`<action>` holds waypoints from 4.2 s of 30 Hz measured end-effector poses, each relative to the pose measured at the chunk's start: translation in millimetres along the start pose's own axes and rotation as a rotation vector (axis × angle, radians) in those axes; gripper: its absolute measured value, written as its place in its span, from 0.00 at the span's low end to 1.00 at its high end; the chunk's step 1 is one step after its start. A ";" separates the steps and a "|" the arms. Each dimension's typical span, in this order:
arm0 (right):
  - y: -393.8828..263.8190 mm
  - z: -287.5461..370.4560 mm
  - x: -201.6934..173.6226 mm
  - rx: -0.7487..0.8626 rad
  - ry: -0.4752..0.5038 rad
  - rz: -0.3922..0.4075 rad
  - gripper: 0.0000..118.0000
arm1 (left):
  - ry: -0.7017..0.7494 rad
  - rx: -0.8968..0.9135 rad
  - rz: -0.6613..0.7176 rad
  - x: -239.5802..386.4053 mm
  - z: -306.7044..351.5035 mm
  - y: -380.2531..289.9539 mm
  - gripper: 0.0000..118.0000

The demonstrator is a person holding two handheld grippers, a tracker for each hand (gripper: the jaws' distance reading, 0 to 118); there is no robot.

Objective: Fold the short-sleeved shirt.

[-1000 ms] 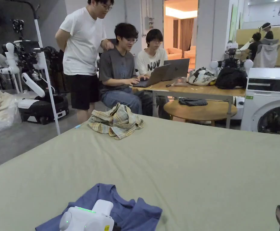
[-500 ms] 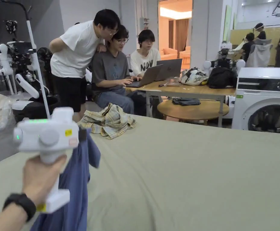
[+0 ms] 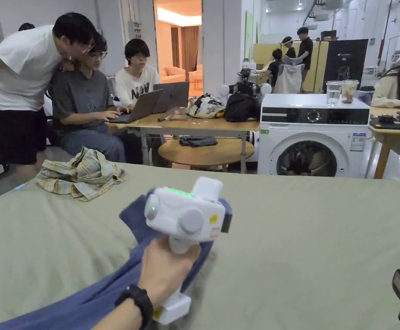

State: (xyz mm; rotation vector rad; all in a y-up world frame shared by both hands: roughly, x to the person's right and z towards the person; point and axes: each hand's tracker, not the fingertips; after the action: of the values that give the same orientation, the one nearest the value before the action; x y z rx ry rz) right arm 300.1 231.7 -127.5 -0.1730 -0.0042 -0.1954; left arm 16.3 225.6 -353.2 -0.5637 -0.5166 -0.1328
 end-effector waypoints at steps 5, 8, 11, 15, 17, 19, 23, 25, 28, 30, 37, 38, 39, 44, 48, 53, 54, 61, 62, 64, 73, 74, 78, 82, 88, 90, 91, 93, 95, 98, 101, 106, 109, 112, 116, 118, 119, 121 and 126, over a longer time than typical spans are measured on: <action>6.7 12.8 18.1 0.001 -0.054 -0.005 0.00 | -0.334 -0.191 0.033 144.6 -52.8 -97.3 0.00; 8.8 19.1 22.1 0.012 -0.079 -0.003 0.00 | -0.511 -0.209 0.021 207.9 -39.7 -122.7 0.00; 9.4 19.9 23.6 0.012 -0.089 -0.015 0.00 | -0.610 -0.199 -0.020 243.1 -23.2 -128.5 0.00; 5.5 22.6 19.3 -0.001 -0.076 -0.013 0.00 | -0.679 -0.120 0.038 220.9 -1.6 -113.5 0.60; 2.7 22.2 15.3 -0.004 -0.070 0.008 0.00 | -0.590 -0.010 0.030 189.5 19.4 -99.3 0.61; 1.0 18.5 10.9 -0.010 -0.060 0.014 0.00 | -0.447 0.108 0.036 150.3 44.1 -86.1 0.61; -2.6 6.6 -3.1 -0.013 -0.029 0.022 0.00 | -0.166 0.344 0.098 66.8 102.4 -66.3 0.61; -3.5 0.1 -13.0 -0.001 -0.036 0.050 0.00 | -0.059 0.390 0.105 35.2 125.3 -60.4 0.58; -4.4 -11.8 -25.9 -0.004 -0.041 0.075 0.00 | 0.125 0.422 0.003 6.9 151.5 -57.2 0.03; -5.9 -18.1 -34.0 -0.007 -0.032 0.086 0.00 | 0.150 0.421 -0.032 -6.6 161.5 -58.4 0.00; -6.8 -37.7 -52.2 -0.025 -0.014 0.122 0.00 | 0.180 0.387 0.034 -36.9 174.3 -66.8 0.00; -6.7 -37.4 -52.6 -0.026 -0.011 0.124 0.00 | 0.179 0.380 0.050 -41.7 174.9 -67.4 0.00; -6.7 -37.0 -52.4 -0.027 -0.009 0.125 0.00 | 0.184 0.357 0.057 -47.1 173.8 -67.0 0.00; -10.5 -33.0 -45.8 -0.046 0.014 0.105 0.00 | 0.121 0.097 0.143 -90.3 146.4 -71.8 0.00; -17.9 -28.2 -38.3 -0.073 0.027 0.116 0.00 | 0.045 -0.188 0.236 -140.4 101.7 -91.9 0.45; -28.3 -22.5 -24.0 -0.108 0.007 0.108 0.00 | 0.162 -0.363 0.355 -181.9 55.5 -127.2 0.49; -30.0 -22.2 -20.5 -0.116 0.001 0.103 0.00 | 0.171 -0.410 0.348 -187.6 46.0 -131.6 0.49; -35.5 -18.2 -2.6 -0.146 -0.046 0.069 0.00 | 0.148 -0.472 0.431 -193.3 18.8 -150.3 0.16; -35.5 -17.5 -0.3 -0.152 -0.051 0.064 0.00 | 0.159 -0.476 0.415 -190.6 18.1 -147.7 0.14; -36.6 -14.3 5.2 -0.158 -0.063 0.052 0.00 | 0.140 -0.490 0.366 -185.2 16.0 -143.3 0.07; -66.6 22.2 55.0 -0.299 -0.186 -0.202 0.56 | 0.171 -0.546 0.324 -177.0 3.7 -144.7 0.00; -74.0 23.8 60.8 -0.319 -0.199 -0.265 0.58 | 0.166 -0.546 0.326 -177.6 4.4 -145.2 0.00; -107.4 21.6 74.8 -0.440 -0.207 -0.454 0.57 | 0.154 -0.538 0.346 -170.9 10.5 -145.1 0.00; -137.4 6.1 79.7 -0.533 -0.215 -0.470 0.20 | 0.158 -0.528 0.340 -161.6 16.9 -146.5 0.00; -133.7 6.8 65.7 -0.520 -0.210 -0.390 0.02 | 0.171 -0.429 0.289 -152.8 37.1 -150.5 0.00; -117.6 13.3 67.1 -0.463 -0.179 -0.383 0.02 | 0.192 -0.266 0.311 -152.8 62.1 -145.6 0.00; -107.5 16.4 66.4 -0.421 -0.166 -0.371 0.02 | 0.172 -0.166 0.351 -152.9 81.9 -137.8 0.00; -84.9 12.9 62.9 -0.385 -0.125 -0.336 0.02 | 0.128 -0.011 0.400 -156.9 120.7 -113.8 0.00; -55.3 5.9 52.2 -0.331 -0.108 -0.258 0.02 | 0.142 0.083 0.351 -154.4 157.7 -81.9 0.00; -3.1 -6.1 34.8 -0.247 -0.063 -0.181 0.02 | 0.173 0.229 0.275 -160.7 200.1 -33.6 0.00; 46.5 -26.0 26.5 -0.181 -0.024 -0.133 0.01 | 0.200 0.359 0.236 -163.1 231.3 0.5 0.00; 128.8 -55.0 7.5 -0.056 -0.013 -0.036 0.01 | 0.217 0.447 0.255 -173.0 254.5 46.8 0.00; 175.2 -75.2 -0.1 -0.022 -0.009 -0.027 0.01 | 0.243 0.483 0.234 -173.4 256.4 72.5 0.00; 217.2 -96.0 -6.0 0.009 -0.009 -0.024 0.01 | 0.260 0.504 0.234 -181.0 248.8 100.8 0.00; 256.9 -125.7 -10.2 0.022 -0.029 0.007 0.01 | 0.317 0.484 0.213 -188.1 229.5 136.8 0.00; 269.3 -143.5 -11.5 0.020 -0.051 0.018 0.01 | 0.327 0.472 0.209 -187.3 219.8 151.3 0.00; 274.5 -153.3 -12.0 0.018 -0.076 0.031 0.01 | 0.327 0.475 0.213 -189.2 212.9 156.8 0.00; 280.8 -170.9 -8.2 0.013 -0.107 0.046 0.01 | 0.329 0.472 0.215 -188.2 201.6 168.0 0.00; 284.4 -201.4 -1.0 0.006 -0.121 0.039 0.01 | 0.339 0.459 0.222 -191.7 176.3 186.8 0.00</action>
State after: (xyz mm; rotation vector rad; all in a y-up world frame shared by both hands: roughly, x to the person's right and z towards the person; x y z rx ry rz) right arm 351.6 472.2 -374.4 -0.1786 -0.1219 -0.1459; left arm -177.1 474.5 -411.1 -0.1397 -0.1411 0.1010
